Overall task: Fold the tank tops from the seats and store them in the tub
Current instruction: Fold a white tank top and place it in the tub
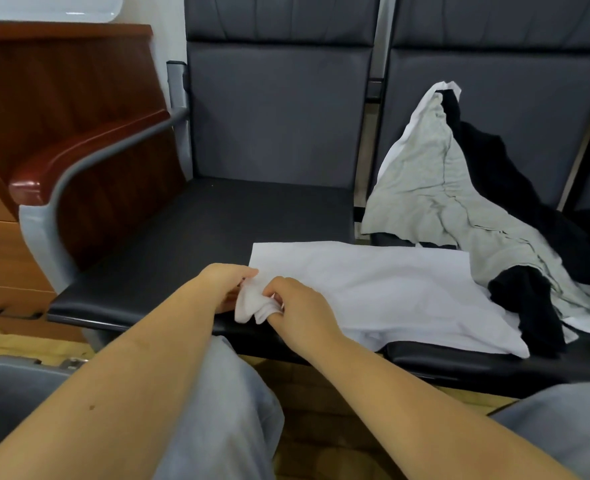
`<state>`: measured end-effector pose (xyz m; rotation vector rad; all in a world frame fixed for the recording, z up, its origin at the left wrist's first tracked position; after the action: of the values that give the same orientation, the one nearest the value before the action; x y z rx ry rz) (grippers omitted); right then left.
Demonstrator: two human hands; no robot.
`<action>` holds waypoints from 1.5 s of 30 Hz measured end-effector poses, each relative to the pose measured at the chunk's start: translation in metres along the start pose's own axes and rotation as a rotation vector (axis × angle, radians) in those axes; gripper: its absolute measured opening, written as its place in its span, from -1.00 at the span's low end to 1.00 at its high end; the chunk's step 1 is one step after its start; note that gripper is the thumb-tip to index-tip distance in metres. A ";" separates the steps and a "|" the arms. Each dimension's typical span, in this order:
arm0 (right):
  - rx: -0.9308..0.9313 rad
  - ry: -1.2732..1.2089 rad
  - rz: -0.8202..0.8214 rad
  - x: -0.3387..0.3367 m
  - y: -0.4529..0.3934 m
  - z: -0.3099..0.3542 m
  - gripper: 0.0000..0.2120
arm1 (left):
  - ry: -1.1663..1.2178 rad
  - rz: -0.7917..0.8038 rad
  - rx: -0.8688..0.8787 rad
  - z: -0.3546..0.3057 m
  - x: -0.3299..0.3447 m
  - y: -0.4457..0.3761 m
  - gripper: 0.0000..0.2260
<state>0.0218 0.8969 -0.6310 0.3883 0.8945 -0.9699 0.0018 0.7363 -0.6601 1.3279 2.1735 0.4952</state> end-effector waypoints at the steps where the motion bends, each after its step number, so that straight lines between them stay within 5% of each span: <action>1: -0.009 -0.012 0.008 -0.004 0.001 -0.001 -0.78 | -0.083 -0.005 -0.006 -0.004 0.003 0.001 -0.76; 4: 0.003 -0.090 0.016 -0.016 0.005 -0.004 -0.79 | -0.212 -0.028 -0.032 -0.017 0.010 0.006 -0.84; 10: 0.183 -0.375 -0.060 -0.048 0.007 -0.024 -0.83 | 0.353 0.102 0.114 -0.057 0.047 0.021 -0.93; 13: 0.221 -0.540 -0.122 -0.077 0.019 -0.032 -0.71 | 0.382 0.235 0.176 -0.082 0.080 0.032 -0.88; 18: 0.156 -0.664 -0.273 -0.136 0.046 -0.061 -0.89 | 0.333 0.450 0.287 -0.112 0.154 0.061 -0.90; 24: 0.492 -0.465 -0.235 -0.176 0.092 -0.140 -0.82 | 0.225 0.514 0.328 -0.106 0.247 0.077 -0.96; 30: 0.655 -0.229 -0.200 -0.191 0.120 -0.186 -0.82 | 0.143 0.565 0.311 -0.087 0.320 0.085 -0.77; 35: 0.795 -0.055 -0.035 -0.187 0.123 -0.211 -0.86 | -0.228 0.462 0.486 -0.076 0.346 0.077 -0.74; 39: 0.746 0.098 -0.125 -0.189 0.116 -0.211 -0.74 | -0.449 0.478 0.542 -0.070 0.351 0.084 -0.84; 43: 0.531 0.162 -0.309 -0.188 0.099 -0.201 -0.69 | -0.310 0.561 0.529 -0.079 0.335 0.091 -0.77; 45: 0.487 0.073 -0.275 -0.179 0.091 -0.200 -0.70 | -0.257 0.457 0.633 -0.087 0.311 0.088 -0.79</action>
<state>-0.0439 1.1722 -0.6158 0.7302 0.7826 -1.4409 -0.1057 1.0513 -0.6213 2.1106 1.8686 -0.2332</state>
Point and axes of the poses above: each hand's wrist, its own y-axis away from the middle knuckle, its own x-axis out of the palm, z = x × y, the point moved 4 cm from there along -y, towards the middle knuckle, and after that the axes turned 2 degrees about x, right-handed, at the moved point
